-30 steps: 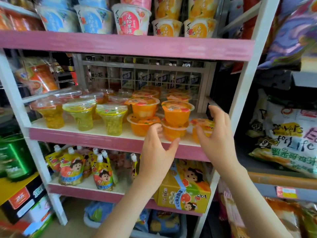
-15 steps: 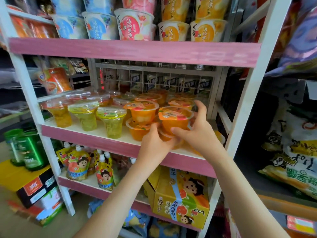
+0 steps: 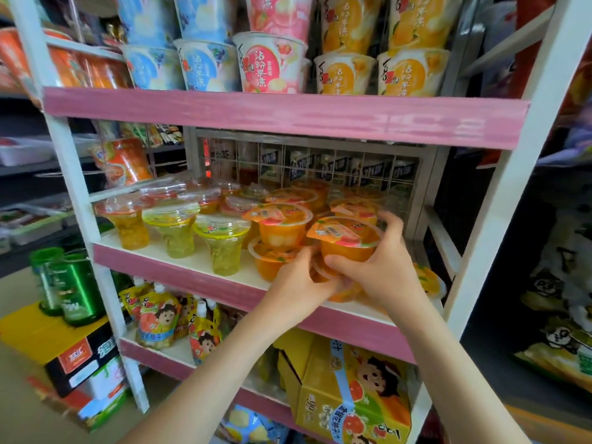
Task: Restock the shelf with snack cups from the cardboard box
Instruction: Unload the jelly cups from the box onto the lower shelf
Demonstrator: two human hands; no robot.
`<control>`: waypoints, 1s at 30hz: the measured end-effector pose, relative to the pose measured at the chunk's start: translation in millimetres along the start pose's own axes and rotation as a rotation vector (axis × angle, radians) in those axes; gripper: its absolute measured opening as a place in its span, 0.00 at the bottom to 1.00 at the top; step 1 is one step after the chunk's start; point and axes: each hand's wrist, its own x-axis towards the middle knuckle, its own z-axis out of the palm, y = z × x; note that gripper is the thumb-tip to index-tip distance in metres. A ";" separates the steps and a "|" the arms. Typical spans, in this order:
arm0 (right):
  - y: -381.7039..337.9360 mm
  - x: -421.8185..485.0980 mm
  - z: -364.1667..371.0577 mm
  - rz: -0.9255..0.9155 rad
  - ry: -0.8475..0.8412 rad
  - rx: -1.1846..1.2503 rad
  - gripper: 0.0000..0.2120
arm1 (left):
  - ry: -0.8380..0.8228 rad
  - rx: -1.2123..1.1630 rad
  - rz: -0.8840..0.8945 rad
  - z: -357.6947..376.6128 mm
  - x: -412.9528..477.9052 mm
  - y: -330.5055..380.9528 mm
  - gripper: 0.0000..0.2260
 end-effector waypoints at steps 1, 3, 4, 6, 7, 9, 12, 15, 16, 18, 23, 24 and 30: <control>-1.7 -0.3 -0.3 0.007 0.003 -0.055 0.48 | 0.012 0.059 0.010 -1.1 -2.4 2.7 0.30; -4.1 -1.7 -0.9 0.014 0.000 -0.127 0.47 | 0.061 0.243 0.044 -6.2 -10.0 11.1 0.28; -5.2 -2.6 -1.1 0.010 -0.009 -0.148 0.46 | 0.100 0.374 0.084 -10.9 -14.4 15.5 0.26; -8.0 -5.4 -3.3 -0.023 -0.016 -0.196 0.46 | 0.201 0.658 0.245 -25.6 -22.3 24.7 0.19; -10.4 -6.6 -5.7 -0.082 -0.015 -0.244 0.44 | 0.269 0.749 0.363 -34.6 -25.6 29.1 0.15; -17.9 -7.1 -11.5 -0.238 -0.043 -0.376 0.40 | 0.400 0.843 0.597 -55.3 -26.6 34.5 0.14; -28.6 -5.1 -13.4 -0.337 -0.190 -0.561 0.34 | 0.407 0.861 0.763 -84.4 -7.5 28.5 0.24; -30.8 -4.7 -5.2 -0.359 -0.188 -0.767 0.32 | 0.226 0.966 0.660 -102.9 15.0 22.6 0.30; -30.6 -6.4 -1.9 -0.354 -0.154 -0.804 0.32 | 0.168 0.965 0.623 -106.7 21.7 18.9 0.28; -29.6 -11.0 3.3 -0.345 -0.086 -0.852 0.31 | 0.086 0.911 0.593 -110.8 31.1 10.3 0.22; -35.0 -12.0 8.9 -0.328 -0.082 -0.889 0.33 | 0.038 0.764 0.612 -118.6 36.4 2.8 0.17; -38.8 -11.4 8.2 -0.317 -0.098 -0.862 0.34 | 0.031 0.730 0.607 -121.3 37.0 1.5 0.16; -55.3 8.1 5.0 -0.150 -0.201 -0.764 0.40 | 0.063 0.645 0.682 -124.2 35.3 -8.2 0.16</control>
